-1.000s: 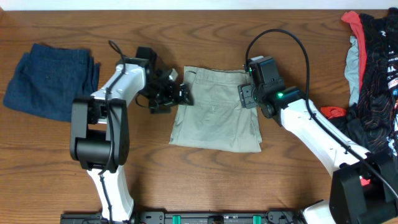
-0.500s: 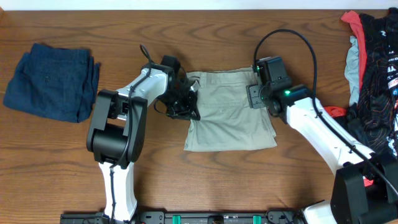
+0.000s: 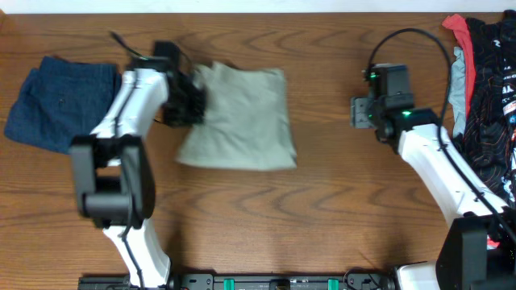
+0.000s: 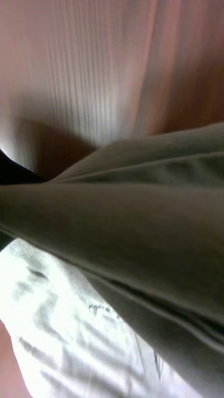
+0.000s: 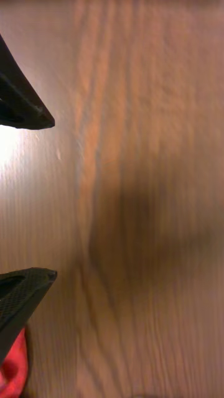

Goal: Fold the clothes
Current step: 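Carry the folded shorts with the left gripper onto the blue garment at left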

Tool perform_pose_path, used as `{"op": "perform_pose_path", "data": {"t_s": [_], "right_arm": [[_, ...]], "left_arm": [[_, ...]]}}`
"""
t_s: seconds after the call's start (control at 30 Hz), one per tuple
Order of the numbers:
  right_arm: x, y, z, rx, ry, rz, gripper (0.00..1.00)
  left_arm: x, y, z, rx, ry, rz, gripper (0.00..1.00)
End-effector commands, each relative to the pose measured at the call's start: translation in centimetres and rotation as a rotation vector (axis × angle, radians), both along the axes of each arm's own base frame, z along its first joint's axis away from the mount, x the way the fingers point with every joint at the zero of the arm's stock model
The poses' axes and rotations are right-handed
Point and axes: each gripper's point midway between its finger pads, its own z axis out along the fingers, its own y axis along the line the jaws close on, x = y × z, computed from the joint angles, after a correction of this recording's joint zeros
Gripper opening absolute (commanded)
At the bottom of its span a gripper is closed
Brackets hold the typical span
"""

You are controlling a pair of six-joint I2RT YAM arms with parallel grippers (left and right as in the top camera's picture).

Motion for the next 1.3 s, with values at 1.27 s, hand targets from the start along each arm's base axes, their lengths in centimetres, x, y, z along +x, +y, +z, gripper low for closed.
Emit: {"op": "perform_pose_path", "data": {"t_s": [1.27], "right_arm": [[1.3,-5.6,3.9,0.023,-0.129,-0.133,0.68]], "left_arm": [[4.0,31.2,14.9,0.768,-0.521,0.262,0.06]]}}
